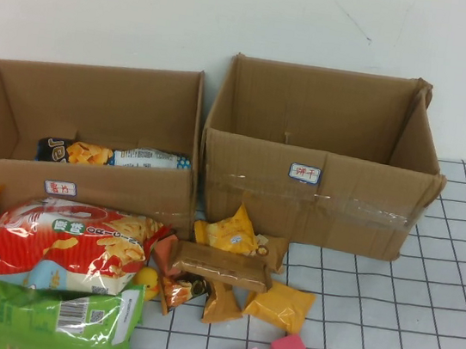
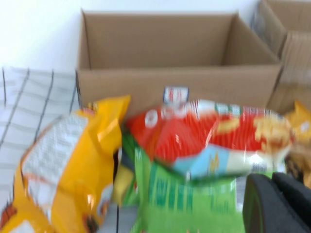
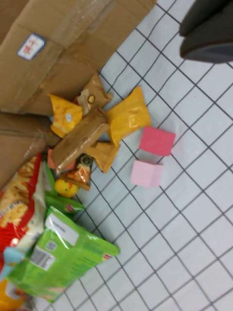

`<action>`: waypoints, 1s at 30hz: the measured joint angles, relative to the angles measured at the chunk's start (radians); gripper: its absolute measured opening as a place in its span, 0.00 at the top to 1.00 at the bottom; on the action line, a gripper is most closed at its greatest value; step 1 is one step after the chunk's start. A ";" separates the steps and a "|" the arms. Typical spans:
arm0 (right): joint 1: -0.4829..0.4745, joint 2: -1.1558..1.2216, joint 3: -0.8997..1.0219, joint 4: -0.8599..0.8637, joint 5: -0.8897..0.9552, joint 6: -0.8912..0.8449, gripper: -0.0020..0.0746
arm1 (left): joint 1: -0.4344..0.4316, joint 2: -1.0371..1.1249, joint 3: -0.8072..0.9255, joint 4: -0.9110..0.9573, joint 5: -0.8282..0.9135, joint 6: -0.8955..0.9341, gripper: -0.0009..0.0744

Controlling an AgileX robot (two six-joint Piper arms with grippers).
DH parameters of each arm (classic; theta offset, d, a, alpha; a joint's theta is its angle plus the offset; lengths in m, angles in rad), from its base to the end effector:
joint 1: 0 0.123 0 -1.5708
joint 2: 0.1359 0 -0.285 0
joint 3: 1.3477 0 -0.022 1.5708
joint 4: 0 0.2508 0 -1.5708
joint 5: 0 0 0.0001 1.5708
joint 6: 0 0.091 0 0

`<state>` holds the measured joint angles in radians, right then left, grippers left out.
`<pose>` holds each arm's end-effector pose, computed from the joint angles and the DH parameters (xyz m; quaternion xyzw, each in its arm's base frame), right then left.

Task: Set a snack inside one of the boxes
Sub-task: Pick up the biscuit

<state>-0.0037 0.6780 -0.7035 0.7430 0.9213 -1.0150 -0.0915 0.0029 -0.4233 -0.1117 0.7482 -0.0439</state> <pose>0.1118 0.0487 0.3334 -0.3347 0.8033 0.1366 0.4732 0.0137 -0.0082 0.2821 0.0099 0.7856 -0.0967 0.6110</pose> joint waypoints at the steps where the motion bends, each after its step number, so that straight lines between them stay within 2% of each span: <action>1: 0.011 0.012 -0.011 -0.008 0.004 -0.004 0.98 | 0.000 0.000 0.000 0.002 -0.020 -0.006 0.99; 6: 0.057 0.085 -0.061 -0.052 0.031 -0.007 0.98 | 0.000 0.000 0.000 0.004 -0.111 -0.016 0.99; 16: 0.184 0.318 -0.247 -0.158 0.055 -0.007 0.98 | 0.000 0.000 0.000 0.006 -0.073 -0.018 0.99; 21: 0.334 0.462 -0.355 -0.270 0.055 0.006 0.98 | 0.000 0.000 0.000 0.006 -0.069 -0.034 0.99; 30: 0.671 0.753 -0.476 -0.622 -0.051 0.111 0.97 | 0.000 0.000 0.000 0.010 -0.065 -0.036 0.99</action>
<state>0.6674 1.4312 -1.1797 0.1211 0.8707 -0.9039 -0.0915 0.0029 -0.4233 -0.1013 0.6835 -0.0797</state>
